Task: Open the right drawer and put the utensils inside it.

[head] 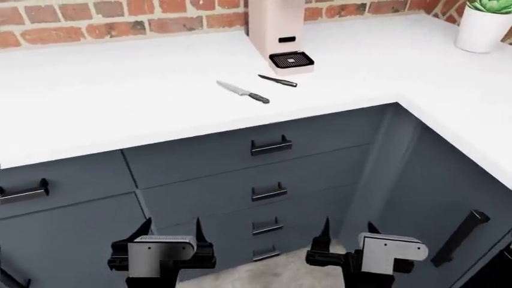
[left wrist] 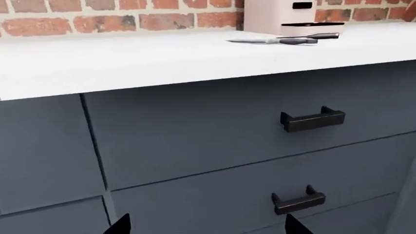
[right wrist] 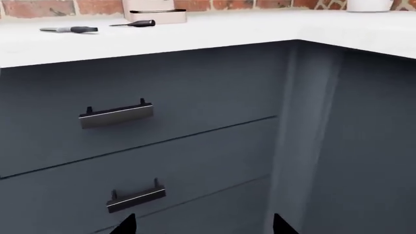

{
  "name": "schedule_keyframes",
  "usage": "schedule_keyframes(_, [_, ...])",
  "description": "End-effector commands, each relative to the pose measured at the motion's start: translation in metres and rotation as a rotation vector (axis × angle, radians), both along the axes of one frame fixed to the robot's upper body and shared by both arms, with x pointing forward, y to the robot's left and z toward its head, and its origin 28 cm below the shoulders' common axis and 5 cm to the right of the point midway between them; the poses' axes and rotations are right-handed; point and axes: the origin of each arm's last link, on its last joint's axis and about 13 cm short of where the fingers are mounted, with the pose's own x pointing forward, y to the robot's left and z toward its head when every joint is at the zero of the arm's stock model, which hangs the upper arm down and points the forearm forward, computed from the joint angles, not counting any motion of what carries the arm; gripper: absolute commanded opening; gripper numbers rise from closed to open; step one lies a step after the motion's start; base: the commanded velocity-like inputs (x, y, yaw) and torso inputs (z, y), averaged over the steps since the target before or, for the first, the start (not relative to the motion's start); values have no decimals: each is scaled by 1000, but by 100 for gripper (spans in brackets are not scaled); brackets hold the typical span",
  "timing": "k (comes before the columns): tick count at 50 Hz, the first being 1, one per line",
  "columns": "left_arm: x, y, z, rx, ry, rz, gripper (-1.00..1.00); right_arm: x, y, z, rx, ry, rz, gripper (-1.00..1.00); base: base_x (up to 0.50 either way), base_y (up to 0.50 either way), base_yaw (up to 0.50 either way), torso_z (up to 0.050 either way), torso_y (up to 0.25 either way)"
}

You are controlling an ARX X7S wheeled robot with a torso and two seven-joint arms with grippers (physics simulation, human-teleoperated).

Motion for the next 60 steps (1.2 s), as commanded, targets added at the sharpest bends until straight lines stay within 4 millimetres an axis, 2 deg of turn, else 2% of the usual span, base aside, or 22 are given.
schedule_keyframes(1, [-4,-4,22,29,31,-39,100,3,-1,2,5,31,-3,100,481,-138,0,0,0])
schedule_keyframes(2, [-6,-5,34,31,34,-59,100,4,-2,4,11,37,-1,100,481,-138,0,0,0])
schedule_keyframes(3, [-2,-3,66,16,-9,-89,100,7,-5,13,87,67,50,100,481,-138,0,0,0])
schedule_keyframes(4, [11,1,118,-102,-147,-106,100,9,-7,16,101,83,51,100,481,-138,0,0,0])
schedule_keyframes(5, [10,1,169,-210,-310,-155,100,12,-8,20,122,103,53,100,481,-138,0,0,0])
schedule_keyframes(6, [11,13,203,-281,-375,-37,100,14,-10,22,138,117,31,100,481,-138,0,0,0])
schedule_keyframes(7, [32,31,217,-246,-232,43,100,14,-11,22,155,127,25,100,481,-138,0,0,0])
schedule_keyframes(9, [56,42,273,-143,-276,101,100,15,-11,19,179,152,18,100,481,-138,0,0,0])
schedule_keyframes(10, [53,47,291,-18,-221,166,100,15,-10,19,166,149,18,100,481,-138,0,0,0])
schedule_keyframes(11, [52,28,307,32,-176,154,100,13,-10,20,165,150,19,100,481,-138,0,0,0])
schedule_keyframes(12, [39,18,333,32,-198,55,100,13,-10,20,160,152,18,100,481,-138,0,0,0])
schedule_keyframes(14, [19,10,345,5,-84,-185,100,11,-12,20,176,167,12,100,481,-138,0,0,0])
schedule_keyframes(15, [13,8,349,-9,-26,-291,100,10,-13,19,206,185,20,100,481,-138,0,0,0])
schedule_keyframes(18, [23,9,346,6,-16,-271,100,1,-15,18,341,224,70,100,481,-138,0,0,0])
schedule_keyframes(21, [33,11,347,17,-18,-259,100,-12,-26,19,745,217,207,100,481,-138,0,0,0])
schedule_keyframes(24, [42,14,350,-4,-20,-247,100,-19,-34,18,825,169,169,100,481,-138,0,0,0])
schedule_keyframes(28, [53,21,355,-36,-22,-233,100,-32,-42,20,992,61,238,100,481,-138,0,0,0])
schedule_keyframes(34, [60,25,354,-42,-26,-211,100,-45,-52,22,1024,0,213,100,481,-138,0,0,0])
schedule_keyframes(46, [66,27,349,-31,-19,-193,100,-42,-50,8,1047,108,166,100,481,-138,0,0,1])
schedule_keyframes(52, [66,27,349,-34,-21,-193,100,-44,-46,-5,1008,215,157,100,345,-99,0,0,0])
schedule_keyframes(56, [67,28,348,-37,-19,-190,100,-41,-40,-17,959,374,155,100,0,0,0,0,0])
schedule_keyframes(60, [67,28,350,-36,-19,-188,100,-44,-37,-24,966,415,177,100,0,0,0,0,0])
